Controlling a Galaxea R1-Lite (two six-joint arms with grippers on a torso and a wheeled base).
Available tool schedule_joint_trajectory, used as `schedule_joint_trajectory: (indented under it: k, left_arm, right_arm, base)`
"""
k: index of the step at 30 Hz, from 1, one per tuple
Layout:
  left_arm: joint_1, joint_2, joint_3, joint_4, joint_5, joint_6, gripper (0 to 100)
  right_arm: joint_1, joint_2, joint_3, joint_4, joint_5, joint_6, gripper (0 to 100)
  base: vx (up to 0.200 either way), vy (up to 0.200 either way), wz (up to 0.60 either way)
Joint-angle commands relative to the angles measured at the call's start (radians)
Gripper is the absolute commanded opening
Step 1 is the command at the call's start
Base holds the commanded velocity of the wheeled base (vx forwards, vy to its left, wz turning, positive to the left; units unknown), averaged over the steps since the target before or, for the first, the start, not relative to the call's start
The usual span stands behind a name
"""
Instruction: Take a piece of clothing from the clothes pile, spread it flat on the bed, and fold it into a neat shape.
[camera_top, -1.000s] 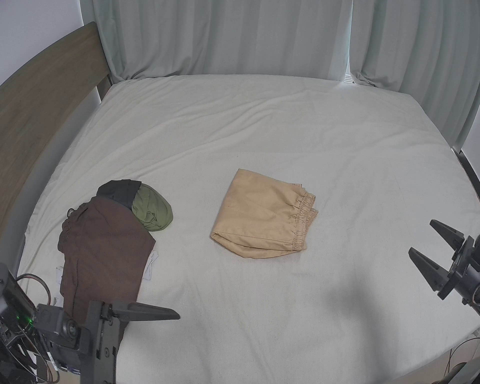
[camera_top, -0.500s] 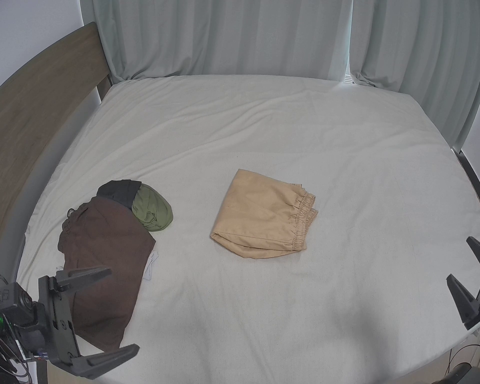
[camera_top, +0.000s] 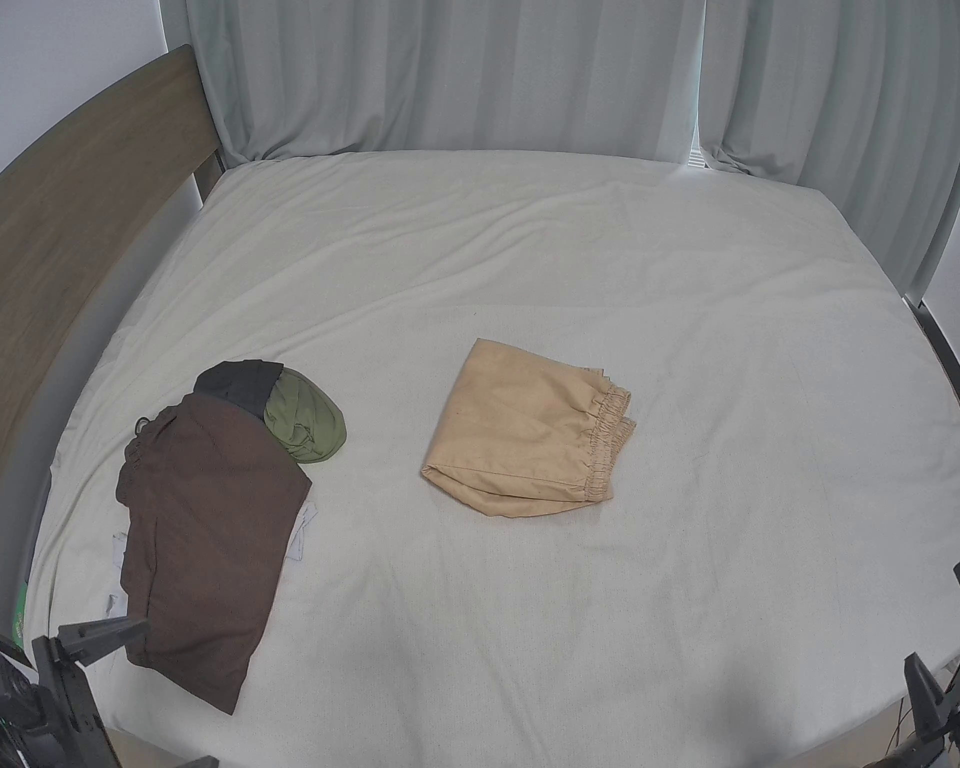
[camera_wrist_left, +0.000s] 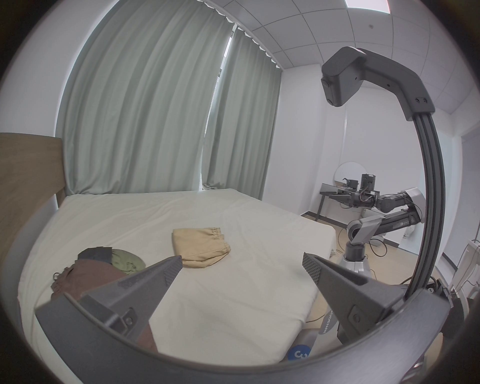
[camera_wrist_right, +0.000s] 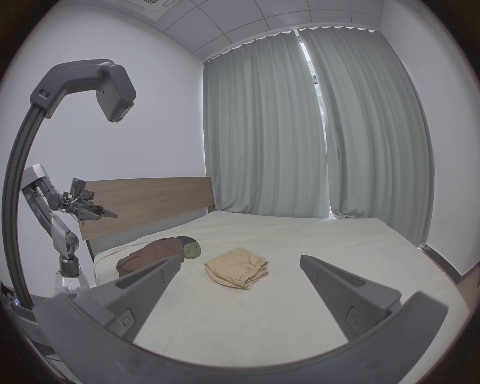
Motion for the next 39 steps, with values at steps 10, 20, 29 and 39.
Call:
schedule_joint_trajectory:
  k: [10,20,29,39]
  left_arm:
    - [0.166,-0.492,0.016,0.355,0.060,-0.066,100]
    - [0.278,-0.582,0.017,0.463,0.218,-0.060,100]
    - [0.279,-0.581,0.017,0.510,0.542,-0.056,100]
    - [0.276,-0.581,0.017,0.544,0.600,-0.074,100]
  right_arm:
    - [-0.051,-0.173,0.017,0.300,-0.288,-0.134,100]
    - [-0.053,-0.171,0.017,0.303,-0.496,-0.003,100]
    - [-0.053,-0.171,0.017,0.303,-0.341,-0.060,100]
    - [-0.053,-0.171,0.016,0.378,-0.390,0.004,100]
  base:
    - [0.000,0.000,0.00]
    - [0.000,0.000,0.00]
    - [0.000,0.000,0.00]
    - [0.000,0.000,0.00]
